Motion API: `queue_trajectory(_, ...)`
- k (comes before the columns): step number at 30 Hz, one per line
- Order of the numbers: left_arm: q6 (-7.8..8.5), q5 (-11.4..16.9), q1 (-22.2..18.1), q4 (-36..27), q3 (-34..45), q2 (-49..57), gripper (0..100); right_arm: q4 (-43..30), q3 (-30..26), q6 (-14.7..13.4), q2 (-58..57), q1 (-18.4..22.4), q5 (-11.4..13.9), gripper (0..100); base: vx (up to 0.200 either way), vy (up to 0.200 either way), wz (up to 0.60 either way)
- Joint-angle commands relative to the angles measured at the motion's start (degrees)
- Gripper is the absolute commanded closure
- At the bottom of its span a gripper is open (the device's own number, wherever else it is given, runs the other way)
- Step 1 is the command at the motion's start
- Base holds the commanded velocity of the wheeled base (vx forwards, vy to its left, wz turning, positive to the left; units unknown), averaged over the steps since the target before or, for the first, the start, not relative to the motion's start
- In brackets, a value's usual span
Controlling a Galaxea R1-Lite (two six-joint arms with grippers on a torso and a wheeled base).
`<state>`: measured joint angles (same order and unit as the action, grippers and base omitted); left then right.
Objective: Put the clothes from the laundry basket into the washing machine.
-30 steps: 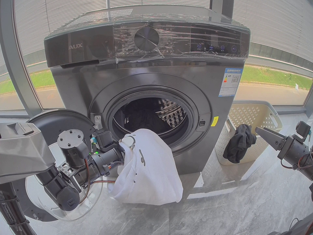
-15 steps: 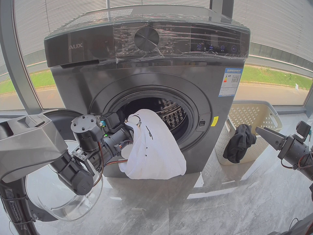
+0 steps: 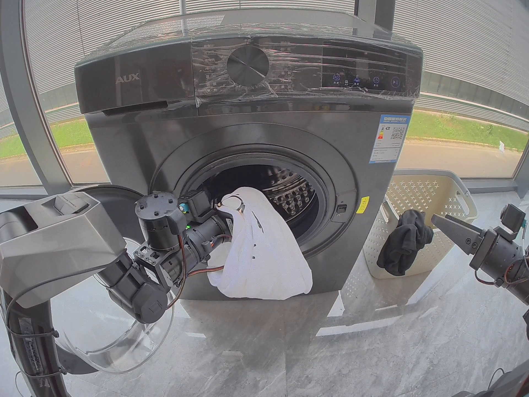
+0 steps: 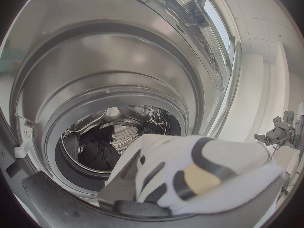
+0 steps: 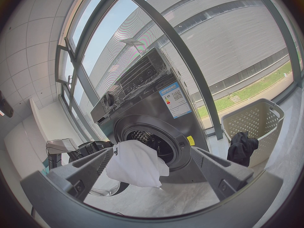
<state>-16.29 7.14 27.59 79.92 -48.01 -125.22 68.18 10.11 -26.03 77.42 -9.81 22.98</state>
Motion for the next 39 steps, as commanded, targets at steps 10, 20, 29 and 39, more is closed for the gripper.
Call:
queue_trajectory(10, 0.29, 2.44, 0.10, -1.52, -3.23, -1.60, 100, 0.02, 0.00, 0.10, 0.18, -0.03, 0.05, 0, 0.000, 0.000, 0.00)
queue_trajectory(20, 0.03, -3.28, 2.73, -1.87, -6.75, -6.70, 100, 0.02, 0.18, 0.19, 0.10, -0.03, 0.14, 0, 0.000, 0.000, 0.00)
queue_trajectory(29, -0.85, -4.77, 1.86, -2.14, -13.17, -12.06, 100, 0.02, 0.18, 0.19, 0.18, -0.03, 0.14, 0, 0.000, 0.000, 0.00)
queue_trajectory(39, -4.37, -8.02, 1.33, -2.14, -22.48, -17.25, 100, 0.02, 0.09, 0.45, 0.27, -0.03, 1.37, 0, 0.000, 0.000, 0.00)
